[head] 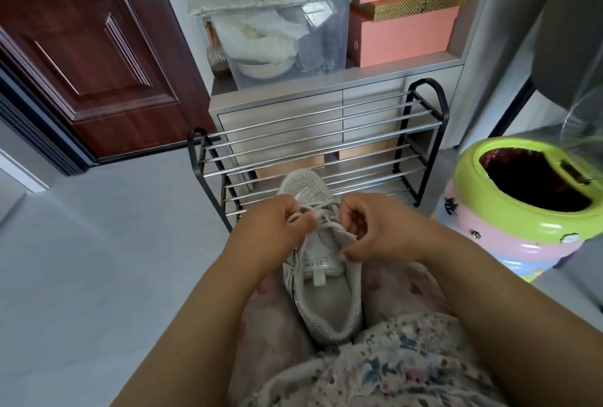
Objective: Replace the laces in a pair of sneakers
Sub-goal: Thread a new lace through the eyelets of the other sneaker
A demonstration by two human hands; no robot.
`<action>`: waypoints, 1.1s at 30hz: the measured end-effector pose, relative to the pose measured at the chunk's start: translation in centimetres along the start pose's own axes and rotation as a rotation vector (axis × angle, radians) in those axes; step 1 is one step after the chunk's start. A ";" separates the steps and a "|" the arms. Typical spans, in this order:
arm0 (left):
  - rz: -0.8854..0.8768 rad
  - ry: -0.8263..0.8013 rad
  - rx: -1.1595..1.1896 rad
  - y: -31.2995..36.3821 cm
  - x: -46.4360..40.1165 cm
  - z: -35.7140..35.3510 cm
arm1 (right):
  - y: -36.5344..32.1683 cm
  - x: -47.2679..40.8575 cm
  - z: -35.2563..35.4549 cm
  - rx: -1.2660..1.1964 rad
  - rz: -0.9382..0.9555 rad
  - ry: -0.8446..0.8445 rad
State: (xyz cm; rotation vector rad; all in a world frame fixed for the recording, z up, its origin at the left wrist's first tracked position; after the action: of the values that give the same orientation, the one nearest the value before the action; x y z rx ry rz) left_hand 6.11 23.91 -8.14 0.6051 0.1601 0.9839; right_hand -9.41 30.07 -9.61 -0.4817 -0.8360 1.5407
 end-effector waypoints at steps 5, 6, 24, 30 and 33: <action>-0.077 0.061 0.420 -0.3 0.8 1.2 | 0.4 0.0 0.1 -0.046 -0.026 0.004; -0.076 0.129 0.566 -0.8 1.0 2.0 | 0.5 0.0 0.1 -0.061 -0.029 0.003; -0.549 -0.205 1.483 -1.5 4.0 5.0 | -0.1 0.2 0.1 -0.140 0.059 -0.007; -0.713 -0.529 1.507 -0.1 4.8 4.2 | -0.3 0.2 0.3 -0.248 0.079 -0.043; -0.552 -0.426 1.511 -0.2 3.9 3.9 | -0.3 0.2 0.4 -0.197 0.058 -0.021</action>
State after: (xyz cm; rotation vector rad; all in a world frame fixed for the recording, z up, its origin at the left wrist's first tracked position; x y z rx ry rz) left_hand 10.01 25.46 -4.52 1.9892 0.6649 0.0086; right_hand -9.53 30.20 -9.07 -0.6391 -1.0027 1.5260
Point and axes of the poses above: each hand's wrist, its own x-axis away from the middle knuckle, its own z-axis out of the back of the hand, y = z × x, the point moved 5 cm from there along -x, towards the middle knuckle, and after that the axes turned 9 degrees about -y, right-handed, at the moved point
